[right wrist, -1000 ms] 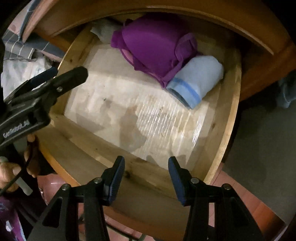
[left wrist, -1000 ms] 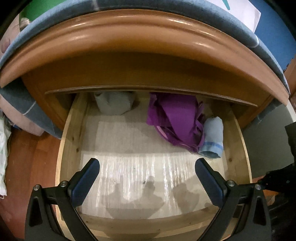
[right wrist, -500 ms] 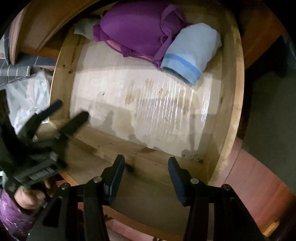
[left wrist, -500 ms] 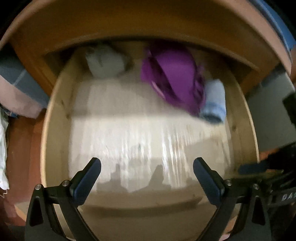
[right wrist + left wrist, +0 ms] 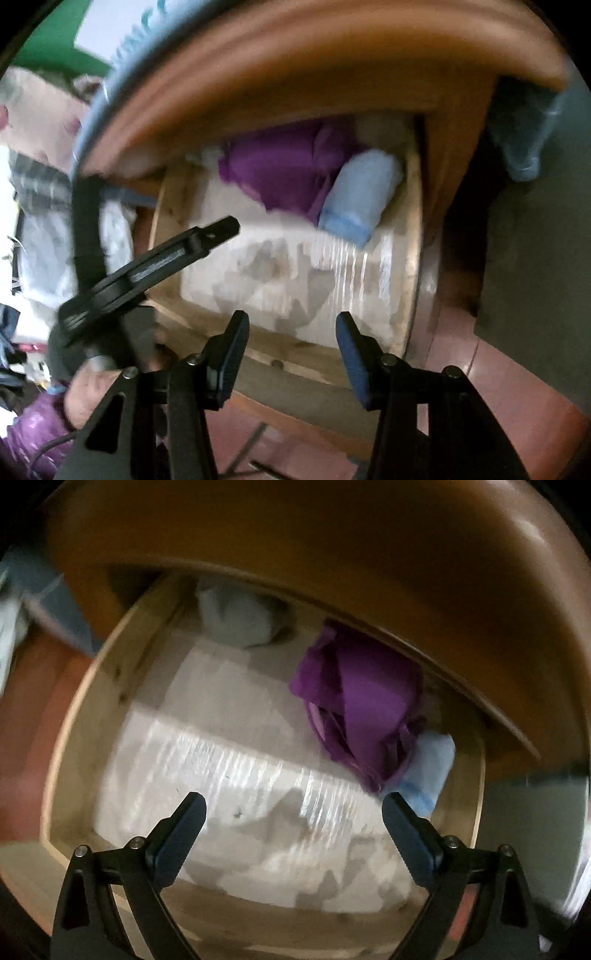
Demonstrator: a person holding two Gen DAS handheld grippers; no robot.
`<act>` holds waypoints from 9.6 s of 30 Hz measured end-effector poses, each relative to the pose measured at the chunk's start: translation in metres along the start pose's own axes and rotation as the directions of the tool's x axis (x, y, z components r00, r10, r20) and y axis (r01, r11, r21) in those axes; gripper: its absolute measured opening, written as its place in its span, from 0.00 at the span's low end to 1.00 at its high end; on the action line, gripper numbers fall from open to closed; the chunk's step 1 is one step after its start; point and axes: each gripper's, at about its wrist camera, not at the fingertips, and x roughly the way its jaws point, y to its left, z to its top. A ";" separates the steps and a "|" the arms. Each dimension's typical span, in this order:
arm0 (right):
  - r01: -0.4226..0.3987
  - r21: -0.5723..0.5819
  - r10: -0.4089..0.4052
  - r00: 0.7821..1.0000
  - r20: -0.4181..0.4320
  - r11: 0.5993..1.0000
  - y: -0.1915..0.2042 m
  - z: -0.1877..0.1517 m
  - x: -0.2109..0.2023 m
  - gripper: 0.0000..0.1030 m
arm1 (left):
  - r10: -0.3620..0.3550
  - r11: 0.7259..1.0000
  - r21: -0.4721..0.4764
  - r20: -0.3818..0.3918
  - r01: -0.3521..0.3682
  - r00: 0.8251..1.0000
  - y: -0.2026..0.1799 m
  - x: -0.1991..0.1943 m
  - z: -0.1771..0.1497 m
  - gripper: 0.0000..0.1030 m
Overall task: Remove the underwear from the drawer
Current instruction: 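Move both tools into the drawer toward the purple bra and light blue cloth, then grasp the purple bra in the drawer with the left tool, then lift the purple bra with the left tool while the right tool reaches toward the light blue cloth, then grasp the light blue cloth in the drawer with the right tool, then lift the light blue cloth with the right tool while the left tool holds the purple bra, then raise the purple bra out of the drawer toward the white box with the left tool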
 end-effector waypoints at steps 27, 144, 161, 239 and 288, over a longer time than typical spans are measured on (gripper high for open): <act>-0.173 0.012 0.173 0.983 -0.059 0.985 -0.006 0.002 0.010 0.48 | 0.003 0.843 -0.538 0.040 0.019 0.999 0.013 0.068 0.001 0.95; 0.499 -0.823 -0.790 0.374 0.486 -0.271 0.137 -0.016 0.200 0.63 | -0.410 0.887 0.263 0.067 0.380 0.910 0.122 -0.126 -0.023 0.28; 0.141 -0.948 -0.789 0.528 0.315 -0.285 0.130 -0.001 0.213 0.78 | -0.389 0.888 0.288 0.056 0.358 0.919 0.113 -0.121 -0.025 0.29; 0.057 -0.448 0.067 0.965 0.255 0.892 0.126 -0.010 -0.024 0.29 | -0.124 0.758 0.651 0.071 0.048 0.990 0.039 -0.092 -0.028 0.08; -0.069 -0.373 0.202 0.922 0.330 0.925 0.097 -0.011 -0.058 0.30 | -0.026 0.748 0.664 0.028 0.001 0.999 0.002 -0.012 -0.030 0.13</act>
